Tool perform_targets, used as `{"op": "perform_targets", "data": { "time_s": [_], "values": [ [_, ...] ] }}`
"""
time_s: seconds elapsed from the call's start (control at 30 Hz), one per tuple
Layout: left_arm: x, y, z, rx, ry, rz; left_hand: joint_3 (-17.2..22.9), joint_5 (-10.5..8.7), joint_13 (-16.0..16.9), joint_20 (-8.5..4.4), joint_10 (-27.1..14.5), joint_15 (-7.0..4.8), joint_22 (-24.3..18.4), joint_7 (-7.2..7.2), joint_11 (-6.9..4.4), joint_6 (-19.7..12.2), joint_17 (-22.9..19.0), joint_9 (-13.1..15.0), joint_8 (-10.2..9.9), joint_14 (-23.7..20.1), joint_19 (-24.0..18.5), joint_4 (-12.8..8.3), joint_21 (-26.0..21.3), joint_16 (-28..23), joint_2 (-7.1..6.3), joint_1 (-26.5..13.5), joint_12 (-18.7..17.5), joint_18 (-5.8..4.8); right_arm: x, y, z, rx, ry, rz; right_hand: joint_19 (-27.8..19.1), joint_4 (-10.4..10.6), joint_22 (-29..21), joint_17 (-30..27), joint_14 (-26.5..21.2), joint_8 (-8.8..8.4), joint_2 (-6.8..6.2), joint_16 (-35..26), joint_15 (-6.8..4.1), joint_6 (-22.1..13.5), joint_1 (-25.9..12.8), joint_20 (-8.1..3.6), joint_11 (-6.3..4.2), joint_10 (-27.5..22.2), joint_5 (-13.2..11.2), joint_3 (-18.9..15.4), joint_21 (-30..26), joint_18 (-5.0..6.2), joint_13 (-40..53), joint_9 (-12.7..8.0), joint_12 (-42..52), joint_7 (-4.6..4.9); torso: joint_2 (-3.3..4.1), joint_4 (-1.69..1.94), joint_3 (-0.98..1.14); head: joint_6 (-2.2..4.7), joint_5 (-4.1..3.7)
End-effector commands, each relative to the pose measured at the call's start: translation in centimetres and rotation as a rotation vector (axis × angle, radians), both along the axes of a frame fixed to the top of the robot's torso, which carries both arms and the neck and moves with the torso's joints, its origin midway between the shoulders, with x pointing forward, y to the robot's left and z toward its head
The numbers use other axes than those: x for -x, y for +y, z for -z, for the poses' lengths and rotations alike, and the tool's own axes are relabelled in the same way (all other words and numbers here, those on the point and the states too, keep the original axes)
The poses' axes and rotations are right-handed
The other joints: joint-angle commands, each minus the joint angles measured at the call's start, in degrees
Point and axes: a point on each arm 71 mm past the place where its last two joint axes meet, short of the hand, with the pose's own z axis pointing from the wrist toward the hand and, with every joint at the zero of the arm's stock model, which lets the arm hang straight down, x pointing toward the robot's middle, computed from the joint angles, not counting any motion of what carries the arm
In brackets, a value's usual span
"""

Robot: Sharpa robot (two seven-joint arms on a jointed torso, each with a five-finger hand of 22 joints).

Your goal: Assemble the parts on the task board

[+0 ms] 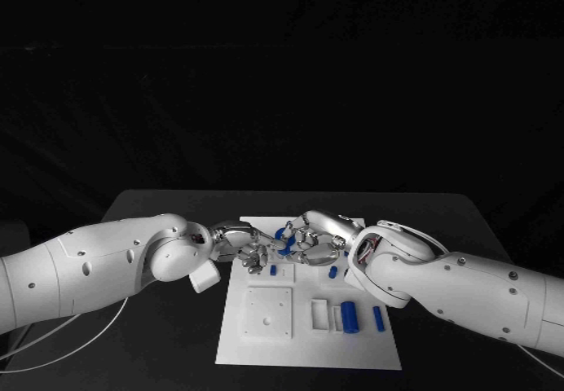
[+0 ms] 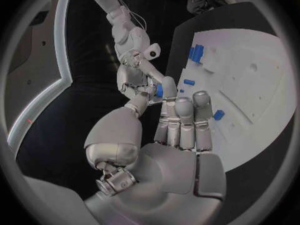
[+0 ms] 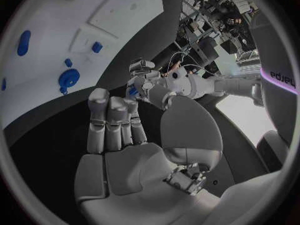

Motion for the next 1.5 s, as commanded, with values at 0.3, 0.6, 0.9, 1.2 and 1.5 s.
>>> {"op": "perform_targets", "data": {
  "time_s": [0.3,0.6,0.9,1.2,1.5],
  "values": [
    [0.12,-0.43,-0.23,0.025,0.006,0.022,3.34,-0.95,0.21,-5.88,0.23,-0.39,0.83,0.31,-0.28,0.24,-0.05,-0.07,-0.21,0.03,0.24,-2.09,0.06,0.31,2.08,3.77,-0.33,-0.98,0.14,0.17,0.18,0.011,0.010,-0.018,0.01,-0.39,1.15,0.06,-0.15,0.69,0.44,0.27,-0.34,1.65,-0.09,-0.35,-0.30,-0.25,-0.06,-0.10,0.31,2.94,0.10,0.81,0.38,1.38,0.01,0.00,0.02,-0.01,0.04],
    [0.04,-0.36,-0.28,0.029,-0.003,0.013,4.32,-1.08,0.26,-5.80,0.43,-0.38,0.89,0.29,-0.31,0.70,-0.05,0.00,-0.05,0.07,0.25,-1.06,0.12,0.38,3.83,3.38,-0.37,-1.24,0.20,0.32,0.20,0.013,0.014,-0.024,0.00,-0.44,1.14,0.06,-0.15,0.69,0.46,0.27,-0.34,1.64,-0.14,-0.34,-0.30,-0.26,-0.06,-0.12,0.32,2.94,0.11,0.81,0.38,1.38,0.00,0.00,0.01,-0.10,0.03],
    [0.16,-0.82,-0.52,0.042,-0.033,-0.003,5.18,5.07,0.44,-6.06,1.12,-0.81,1.05,-0.24,-0.76,2.45,0.03,1.06,0.91,0.32,0.33,-2.03,0.55,0.65,4.37,3.03,-0.30,-1.34,0.12,0.38,0.11,0.009,0.003,-0.001,-0.02,-0.49,1.14,0.06,-0.16,0.69,0.48,0.26,-0.34,1.63,-0.17,-0.34,-0.30,-0.27,-0.06,-0.13,0.33,2.94,0.12,0.82,0.38,1.38,0.01,0.03,0.00,-0.15,0.06],
    [0.24,-1.11,-0.64,0.030,-0.058,-0.048,6.01,15.96,0.96,-6.80,3.81,-1.88,1.02,-1.31,-1.86,4.72,0.42,2.99,2.18,2.15,2.06,-3.92,1.83,1.72,3.07,3.09,0.37,-1.18,0.02,0.43,0.05,0.010,-0.008,0.020,-0.04,-0.60,1.13,0.07,-0.17,0.66,0.33,0.25,-0.33,1.58,-0.21,-0.34,-0.29,-0.29,-0.05,-0.12,0.35,2.94,0.12,0.81,0.36,1.39,0.00,-0.02,-0.03,-0.14,0.06],
    [0.30,-1.15,-0.70,0.035,-0.060,-0.081,5.96,21.03,1.38,-7.62,6.37,-2.99,0.90,-2.37,-2.94,6.38,0.79,5.55,3.32,4.57,4.09,-4.13,2.95,2.53,1.65,3.40,0.86,-0.78,-0.18,0.30,0.26,0.029,0.005,0.032,-0.08,-0.63,1.08,0.04,-0.16,0.58,-0.30,0.17,-0.25,1.54,-0.69,-0.24,-0.22,-0.33,0.32,-0.13,0.35,2.94,0.12,0.75,0.29,1.46,0.01,-0.02,0.01,-0.09,0.08]
  ]
}}
